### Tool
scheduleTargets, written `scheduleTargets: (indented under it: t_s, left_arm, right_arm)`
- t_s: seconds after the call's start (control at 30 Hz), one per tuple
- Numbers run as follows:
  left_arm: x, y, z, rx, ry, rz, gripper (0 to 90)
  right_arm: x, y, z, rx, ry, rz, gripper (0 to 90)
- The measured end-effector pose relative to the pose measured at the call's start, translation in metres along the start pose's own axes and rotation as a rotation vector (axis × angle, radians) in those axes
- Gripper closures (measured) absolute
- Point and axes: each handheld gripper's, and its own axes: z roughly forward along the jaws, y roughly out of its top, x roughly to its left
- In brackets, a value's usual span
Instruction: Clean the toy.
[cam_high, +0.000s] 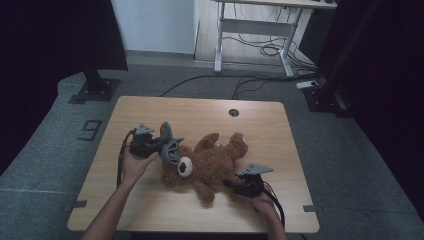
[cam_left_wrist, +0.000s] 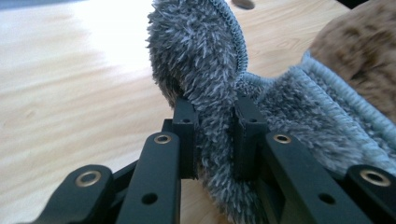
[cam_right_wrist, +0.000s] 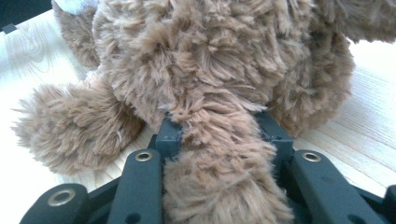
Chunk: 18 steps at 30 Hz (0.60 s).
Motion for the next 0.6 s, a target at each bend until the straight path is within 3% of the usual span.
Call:
scheduleTargets:
  t_s: [0.13,0.17,0.23,0.27,0.3,0.37,0.47,0.5,0.57,0.6]
  left_arm:
    - [0.006,-0.001,-0.002,-0.006,0.001,-0.026,74.6]
    - [0.004,0.001,-0.010,-0.042,-0.023,-0.019,74.5]
    - [0.002,0.002,-0.016,-0.066,-0.029,-0.017,74.5]
    - [-0.001,0.003,-0.030,-0.108,-0.039,-0.008,74.4]
    - [-0.001,0.003,-0.030,-0.108,-0.039,-0.008,74.5]
    - [-0.001,0.002,-0.044,-0.138,-0.017,0.011,74.5]
    - [0.004,0.000,-0.066,-0.167,0.057,0.036,74.6]
    - [0.007,-0.001,-0.070,-0.169,0.063,0.035,74.6]
    - [0.013,-0.006,-0.075,-0.168,0.042,0.012,74.6]
    - [0.014,-0.010,-0.071,-0.153,0.009,-0.001,74.6]
  right_arm:
    - [0.000,0.000,0.000,-0.001,-0.001,0.001,60.6]
    - [-0.001,0.000,0.000,0.000,0.000,0.001,60.6]
    - [-0.001,0.000,0.000,0.000,0.001,0.001,60.6]
    - [-0.001,0.000,0.000,0.000,0.001,0.001,60.6]
    - [-0.001,0.000,0.000,0.000,0.001,0.001,60.6]
    - [-0.001,0.000,0.000,-0.001,0.001,0.003,60.6]
    - [-0.001,0.000,0.000,-0.001,0.001,0.004,60.6]
    - [-0.001,0.000,0.000,-0.001,0.001,0.004,60.6]
    - [-0.001,0.000,0.000,-0.002,0.003,0.005,60.5]
    - [-0.002,0.000,0.000,-0.001,0.005,0.005,60.5]
